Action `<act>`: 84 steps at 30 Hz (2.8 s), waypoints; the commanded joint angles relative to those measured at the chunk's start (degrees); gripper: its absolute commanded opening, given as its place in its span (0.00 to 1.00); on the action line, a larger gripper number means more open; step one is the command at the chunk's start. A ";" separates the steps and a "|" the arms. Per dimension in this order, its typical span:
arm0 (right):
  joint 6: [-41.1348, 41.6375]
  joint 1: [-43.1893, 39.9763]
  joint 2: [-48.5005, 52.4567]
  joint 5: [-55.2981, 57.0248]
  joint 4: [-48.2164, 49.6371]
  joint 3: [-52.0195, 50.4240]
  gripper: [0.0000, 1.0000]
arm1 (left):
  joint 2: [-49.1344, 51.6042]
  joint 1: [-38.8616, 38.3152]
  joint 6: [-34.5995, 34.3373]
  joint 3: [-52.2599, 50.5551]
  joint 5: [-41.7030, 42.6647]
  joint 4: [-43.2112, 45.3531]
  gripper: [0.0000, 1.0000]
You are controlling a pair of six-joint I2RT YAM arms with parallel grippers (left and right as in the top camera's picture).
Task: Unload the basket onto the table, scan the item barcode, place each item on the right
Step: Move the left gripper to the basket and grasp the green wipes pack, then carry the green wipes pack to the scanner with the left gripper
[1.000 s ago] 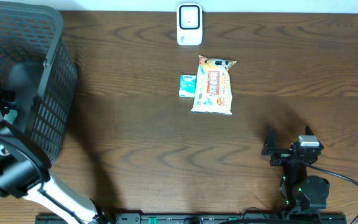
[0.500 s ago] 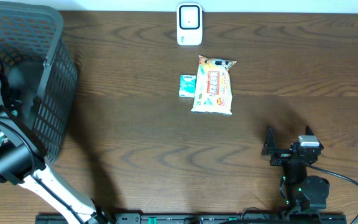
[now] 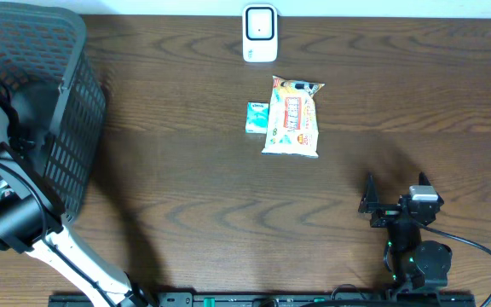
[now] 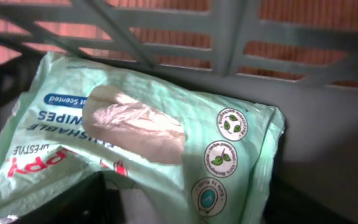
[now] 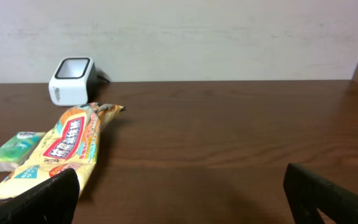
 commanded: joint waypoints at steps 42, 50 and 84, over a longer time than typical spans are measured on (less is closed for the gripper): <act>-0.42 -0.55 -0.20 -0.11 -0.22 -0.09 0.99 | -55.23 -30.47 26.43 -0.13 37.64 0.57 0.08; -0.42 -0.55 -0.20 -0.11 -0.22 -0.09 0.99 | -44.28 -45.53 54.71 -0.13 37.64 -1.01 0.08; -0.42 -0.55 -0.20 -0.11 -0.22 -0.09 0.99 | -7.39 -49.68 106.01 -0.15 49.57 -2.38 0.08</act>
